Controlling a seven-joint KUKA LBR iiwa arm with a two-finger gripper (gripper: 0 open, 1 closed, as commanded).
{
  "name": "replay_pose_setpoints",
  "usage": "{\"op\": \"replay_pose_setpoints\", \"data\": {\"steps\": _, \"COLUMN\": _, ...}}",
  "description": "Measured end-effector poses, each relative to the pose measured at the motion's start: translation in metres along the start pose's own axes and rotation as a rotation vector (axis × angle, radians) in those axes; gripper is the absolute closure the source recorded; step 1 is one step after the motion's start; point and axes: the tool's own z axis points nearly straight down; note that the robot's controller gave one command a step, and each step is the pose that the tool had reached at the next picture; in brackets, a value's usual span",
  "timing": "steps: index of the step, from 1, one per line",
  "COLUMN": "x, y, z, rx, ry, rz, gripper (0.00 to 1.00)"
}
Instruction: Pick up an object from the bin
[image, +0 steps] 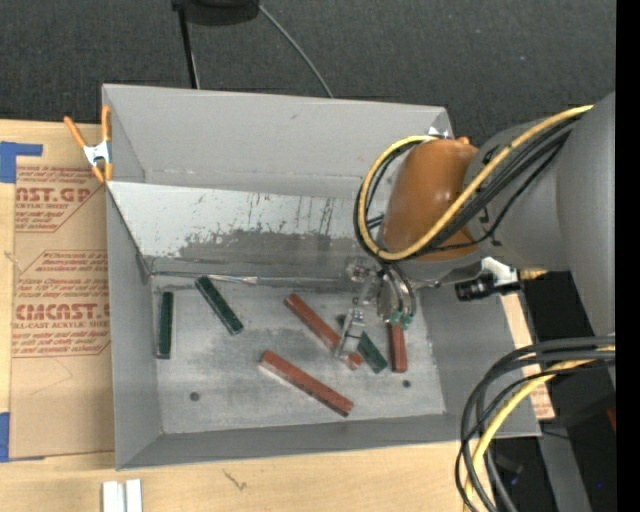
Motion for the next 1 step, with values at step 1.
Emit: {"op": "replay_pose_setpoints", "data": {"steps": 1, "x": 0.0353, "y": 0.0081, "z": 0.0515, "rx": 0.003, "ry": 0.009, "rz": 0.350, "gripper": 1.00}}
